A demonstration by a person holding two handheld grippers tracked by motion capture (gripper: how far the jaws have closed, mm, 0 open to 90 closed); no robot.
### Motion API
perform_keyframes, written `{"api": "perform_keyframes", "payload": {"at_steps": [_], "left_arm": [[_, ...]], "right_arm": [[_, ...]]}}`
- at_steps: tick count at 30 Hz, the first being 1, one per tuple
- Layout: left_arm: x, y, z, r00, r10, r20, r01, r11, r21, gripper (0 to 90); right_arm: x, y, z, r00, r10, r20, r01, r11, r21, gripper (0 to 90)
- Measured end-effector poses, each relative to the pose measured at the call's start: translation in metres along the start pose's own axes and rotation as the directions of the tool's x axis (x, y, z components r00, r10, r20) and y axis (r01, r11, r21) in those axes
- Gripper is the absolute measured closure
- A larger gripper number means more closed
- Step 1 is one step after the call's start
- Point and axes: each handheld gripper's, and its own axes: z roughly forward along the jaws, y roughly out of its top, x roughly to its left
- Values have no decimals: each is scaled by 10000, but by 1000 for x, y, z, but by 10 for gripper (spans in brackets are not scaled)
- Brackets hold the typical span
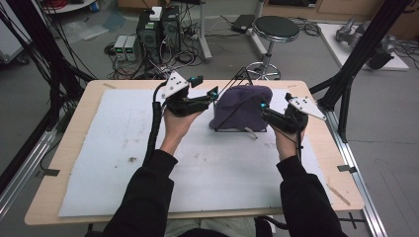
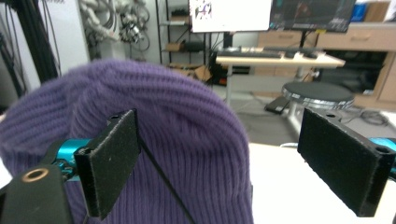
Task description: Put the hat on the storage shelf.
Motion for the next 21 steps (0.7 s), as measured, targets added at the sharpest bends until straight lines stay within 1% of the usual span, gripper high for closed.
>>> {"api": "perform_keyframes", "payload": {"at_steps": [3,5,6,8,9,11,15,17,18,21], "left_arm": [[6,3,-16,9995,-168,-255,158,9991,-406,322],[9,5,-27,9988,-117,-473,89,9982,-586,322],[10,5,-33,9980,-48,-629,0,9970,-768,322],[11,7,-45,9944,105,-1051,-233,9924,-1210,324],[12,8,-51,9923,77,-1239,-255,9894,-1427,325],[15,9,-62,9890,29,-1480,-277,9858,-1654,325],[19,11,-83,9833,80,-1818,-423,9818,-1853,325],[21,10,-93,9792,195,-2017,-584,9803,-1889,323],[22,10,-101,9755,250,-2188,-684,9789,-1928,323],[27,8,-121,9647,226,-2623,-831,9715,-2219,321]], "right_arm": [[2,3,-4,9999,-100,106,104,9992,-375,124],[3,4,-6,9998,-158,97,163,9986,-502,123],[3,4,-8,9998,-157,103,162,9984,-534,122],[3,5,-10,9998,-182,124,190,9971,-743,122],[4,5,-12,9998,-110,138,121,9966,-813,122],[4,6,-14,10000,-22,91,30,9955,-948,122],[3,8,-19,9999,101,7,-100,9943,-1065,122],[2,9,-21,10000,96,20,-94,9935,-1133,121],[1,10,-22,9999,102,24,-99,9932,-1161,121],[-1,12,-28,9998,199,85,-186,9911,-1321,120]]}}
